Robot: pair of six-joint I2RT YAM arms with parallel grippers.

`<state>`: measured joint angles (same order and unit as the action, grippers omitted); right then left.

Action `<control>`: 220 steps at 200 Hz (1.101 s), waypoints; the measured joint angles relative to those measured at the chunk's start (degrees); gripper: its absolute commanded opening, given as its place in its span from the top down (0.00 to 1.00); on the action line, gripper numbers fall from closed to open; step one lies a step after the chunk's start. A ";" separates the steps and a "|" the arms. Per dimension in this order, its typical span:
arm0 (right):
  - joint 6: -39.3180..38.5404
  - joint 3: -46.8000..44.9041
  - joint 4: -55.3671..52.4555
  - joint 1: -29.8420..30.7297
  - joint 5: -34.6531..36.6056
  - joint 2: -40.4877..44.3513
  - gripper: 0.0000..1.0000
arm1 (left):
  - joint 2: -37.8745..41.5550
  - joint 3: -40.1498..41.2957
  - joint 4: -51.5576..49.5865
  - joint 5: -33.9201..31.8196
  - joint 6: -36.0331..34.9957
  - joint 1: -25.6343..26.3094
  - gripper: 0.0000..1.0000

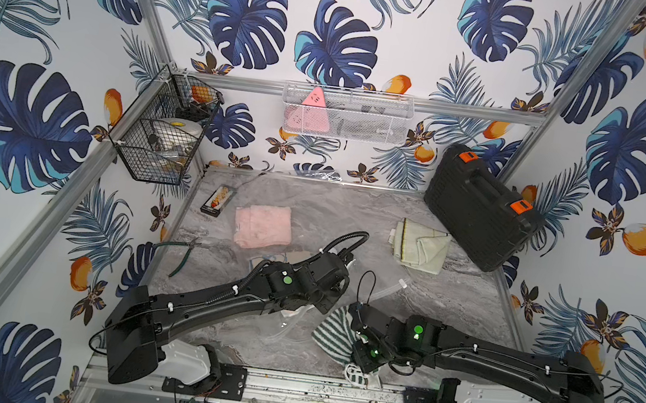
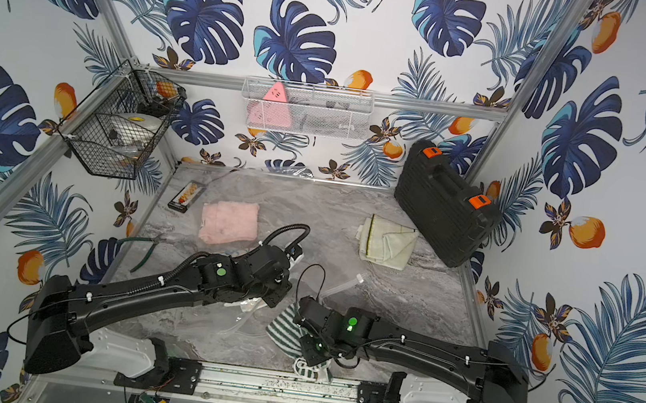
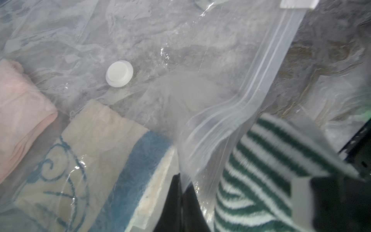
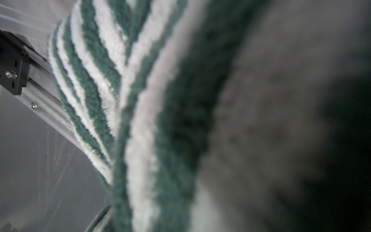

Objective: Place the folded towel into the vacuum bag
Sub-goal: Place the towel in the vacuum bag.

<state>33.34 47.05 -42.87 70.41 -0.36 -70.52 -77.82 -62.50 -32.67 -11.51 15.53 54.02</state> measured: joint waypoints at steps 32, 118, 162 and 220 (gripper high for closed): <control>-2.60 2.89 5.49 0.31 1.36 -7.04 1.00 | 2.19 1.11 0.13 1.75 1.22 0.00 1.00; -6.23 -5.77 16.13 -21.18 -5.14 -8.52 1.00 | 6.71 4.90 3.37 5.97 1.88 0.00 1.00; -2.69 -11.43 17.27 -22.36 -8.07 -6.49 1.00 | 8.41 4.76 3.69 6.14 1.84 -0.11 1.00; -0.85 -5.95 10.05 -16.70 -8.68 -1.33 1.00 | 8.37 4.76 4.81 8.28 1.86 -0.11 1.00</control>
<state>32.49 41.10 -32.82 53.71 -9.04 -71.85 -69.45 -57.74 -27.86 -3.22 17.39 53.91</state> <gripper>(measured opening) 0.254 0.060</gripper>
